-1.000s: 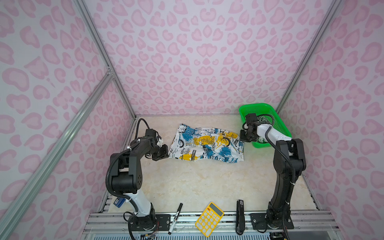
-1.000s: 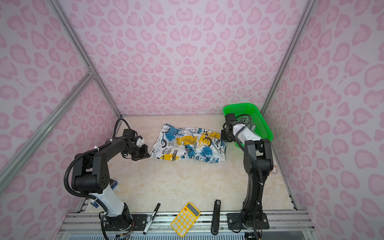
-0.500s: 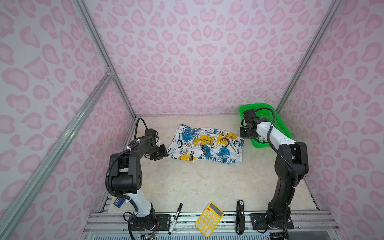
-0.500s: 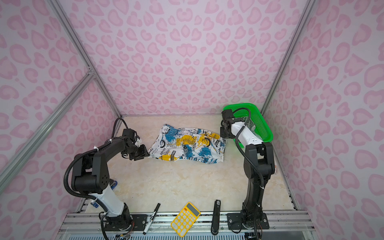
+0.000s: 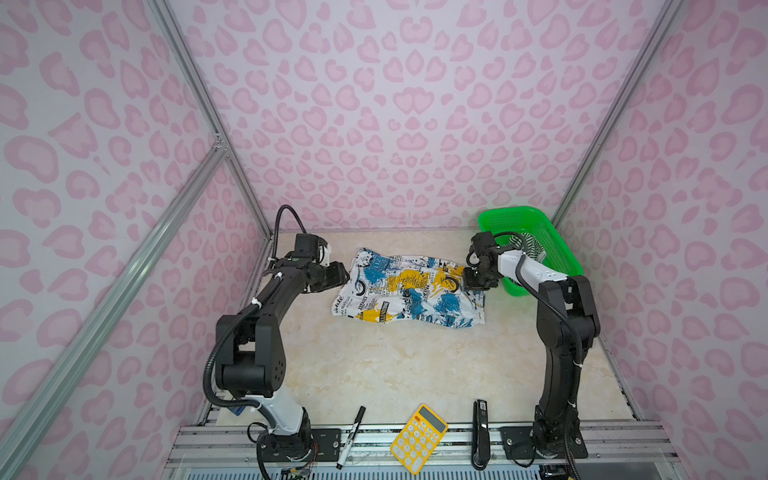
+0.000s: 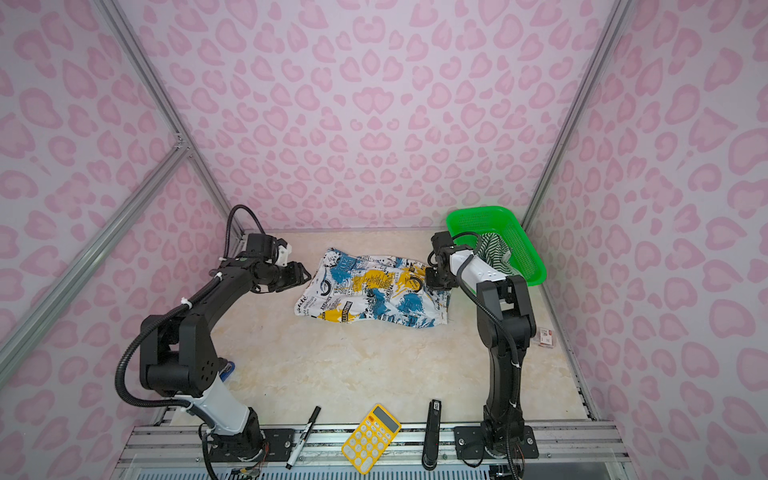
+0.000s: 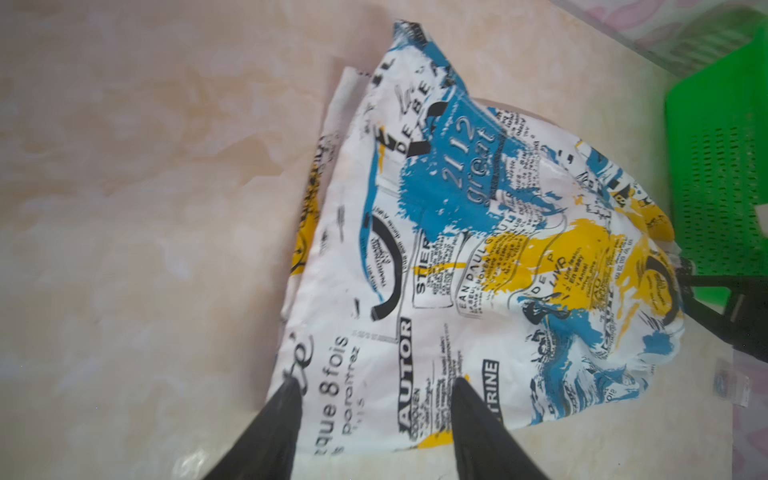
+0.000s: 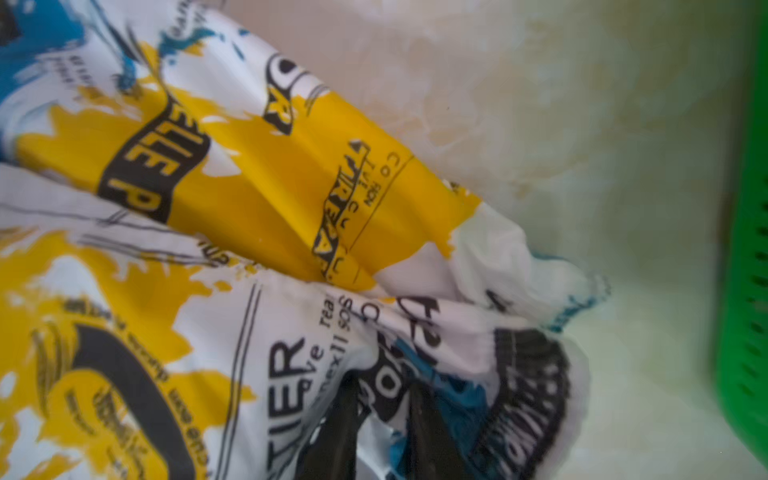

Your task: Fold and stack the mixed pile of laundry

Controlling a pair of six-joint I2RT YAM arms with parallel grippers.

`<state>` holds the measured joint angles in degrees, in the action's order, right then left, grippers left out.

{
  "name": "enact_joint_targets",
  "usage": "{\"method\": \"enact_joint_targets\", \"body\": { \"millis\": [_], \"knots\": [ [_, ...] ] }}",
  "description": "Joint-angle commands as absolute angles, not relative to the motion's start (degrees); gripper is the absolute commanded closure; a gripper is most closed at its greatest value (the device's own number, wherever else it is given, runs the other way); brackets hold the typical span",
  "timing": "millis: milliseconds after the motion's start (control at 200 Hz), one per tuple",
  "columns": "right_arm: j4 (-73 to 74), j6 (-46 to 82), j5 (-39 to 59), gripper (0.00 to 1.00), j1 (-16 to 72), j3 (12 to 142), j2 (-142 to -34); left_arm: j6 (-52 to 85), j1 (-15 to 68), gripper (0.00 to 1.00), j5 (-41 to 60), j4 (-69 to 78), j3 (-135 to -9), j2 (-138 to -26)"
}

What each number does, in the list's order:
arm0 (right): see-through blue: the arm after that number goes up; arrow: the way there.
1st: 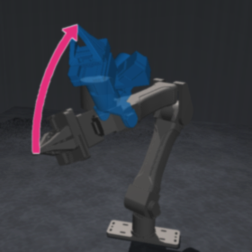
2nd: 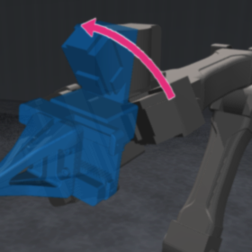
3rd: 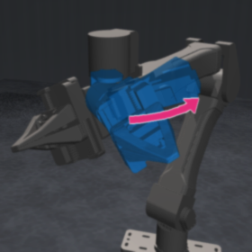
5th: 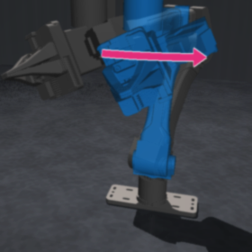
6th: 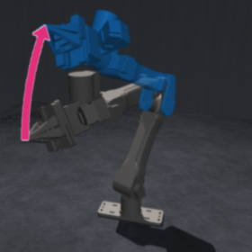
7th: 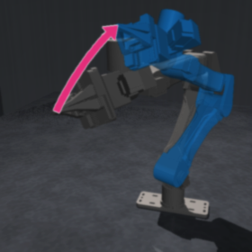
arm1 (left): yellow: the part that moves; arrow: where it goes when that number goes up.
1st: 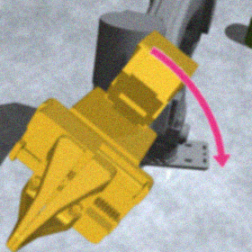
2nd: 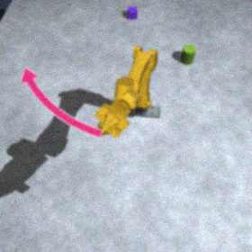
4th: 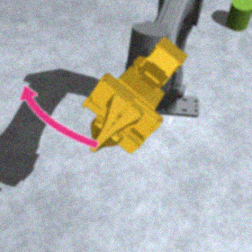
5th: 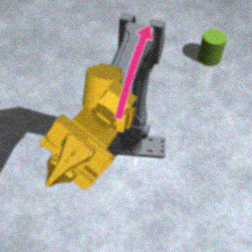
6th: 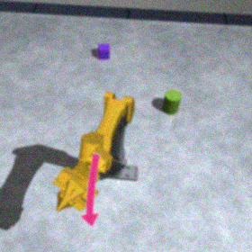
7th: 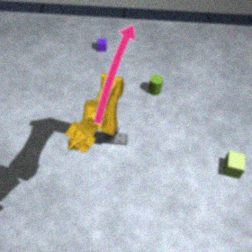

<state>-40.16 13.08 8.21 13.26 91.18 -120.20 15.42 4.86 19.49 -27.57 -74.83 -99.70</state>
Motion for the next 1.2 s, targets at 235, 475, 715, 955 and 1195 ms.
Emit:
{"method": "enact_joint_targets", "body": {
  "millis": [235,475,715,955,1195],
  "knots": [
    [-48.6,9.19,3.96,0.71,17.25,97.61,-129.83,26.77,9.51,0.49,17.39,-17.71,-77.84,-112.76],
    [-48.53,3.59,6.47,0.71,21.86,88.68,-124.08,29.6,7.84,0.49,13.38,-19.07,-64.04,-105.68],
    [-47.07,2.06,7.34,0.71,23.52,85.61,-118.81,30.82,6.64,0.49,11.4,-19.93,-49.93,-94.76],
    [-44.65,5.17,7.01,0.54,20.83,86.39,-112.59,29.15,6.6,0.47,9.35,-24.52,-50.45,-87.39],
    [-43.29,7.89,7.51,0.41,19.33,78.25,-103.68,21.43,8.58,0.41,12.48,-26.56,-60.52,-86.14]
  ]
}}
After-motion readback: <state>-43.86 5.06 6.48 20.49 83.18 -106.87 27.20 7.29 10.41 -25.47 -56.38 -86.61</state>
